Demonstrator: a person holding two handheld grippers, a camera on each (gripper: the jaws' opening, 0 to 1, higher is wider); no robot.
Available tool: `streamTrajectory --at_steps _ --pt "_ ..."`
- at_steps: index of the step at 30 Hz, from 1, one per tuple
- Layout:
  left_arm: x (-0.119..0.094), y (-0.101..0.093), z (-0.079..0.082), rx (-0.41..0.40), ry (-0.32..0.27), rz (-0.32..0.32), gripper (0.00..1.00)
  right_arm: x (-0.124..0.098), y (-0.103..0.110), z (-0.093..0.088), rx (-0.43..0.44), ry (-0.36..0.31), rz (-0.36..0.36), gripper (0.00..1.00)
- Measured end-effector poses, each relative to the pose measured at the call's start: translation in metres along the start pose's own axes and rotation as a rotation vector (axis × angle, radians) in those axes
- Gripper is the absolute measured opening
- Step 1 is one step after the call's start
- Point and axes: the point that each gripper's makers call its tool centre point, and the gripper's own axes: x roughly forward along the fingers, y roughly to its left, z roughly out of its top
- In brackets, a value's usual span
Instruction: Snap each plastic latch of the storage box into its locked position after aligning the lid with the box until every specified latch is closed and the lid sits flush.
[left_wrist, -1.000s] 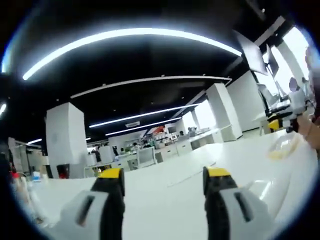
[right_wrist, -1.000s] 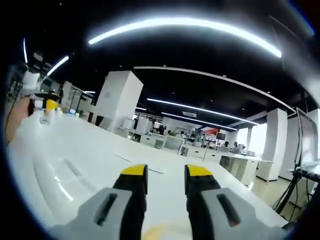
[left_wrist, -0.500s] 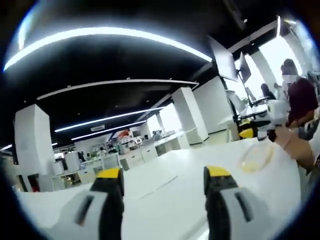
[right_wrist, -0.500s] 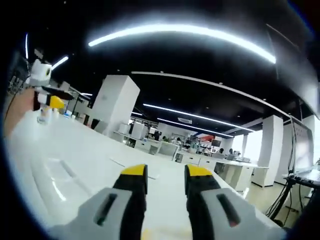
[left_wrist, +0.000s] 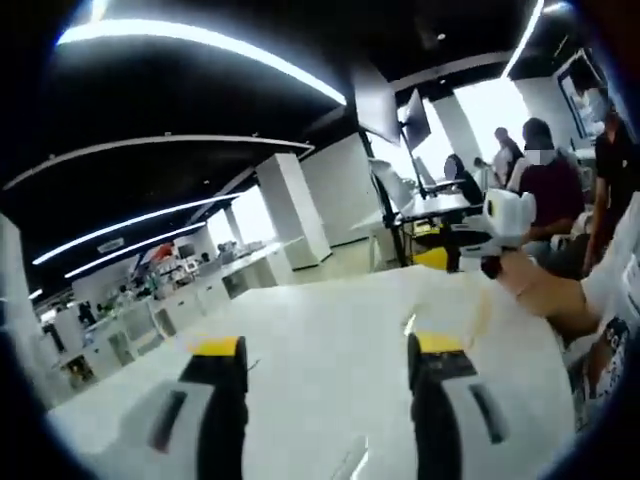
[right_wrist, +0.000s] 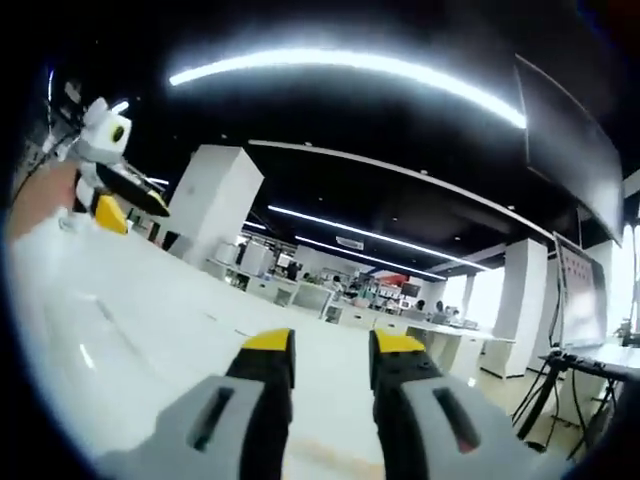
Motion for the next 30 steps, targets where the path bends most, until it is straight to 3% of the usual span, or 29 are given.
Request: streamTrajectory --at_steps 7,15,18,22,30 --pt "0.047 -0.033 -0.01 0.008 0.082 -0.161 0.65 -0.008 -0.015 0.003 0.066 -0.028 -0.062 0.29" --pt "0.089 -0.057 -0.022 0.086 0.181 -0.243 0.63 -0.006 -0.018 -0.005 0.076 0.008 -0.082 0.29" --pt "0.1 -0.066 -0.028 0.128 0.229 -0.301 0.63 -0.006 -0.018 -0.005 0.07 0.008 -0.087 0.29" --pt "0.112 -0.078 -0.036 0.114 0.278 -0.373 0.63 -0.005 -0.017 -0.006 0.088 0.011 -0.076 0.29" --pt "0.13 -0.11 -0.065 0.169 0.446 -0.533 0.63 -0.003 -0.01 -0.008 0.08 0.03 -0.058 0.29"
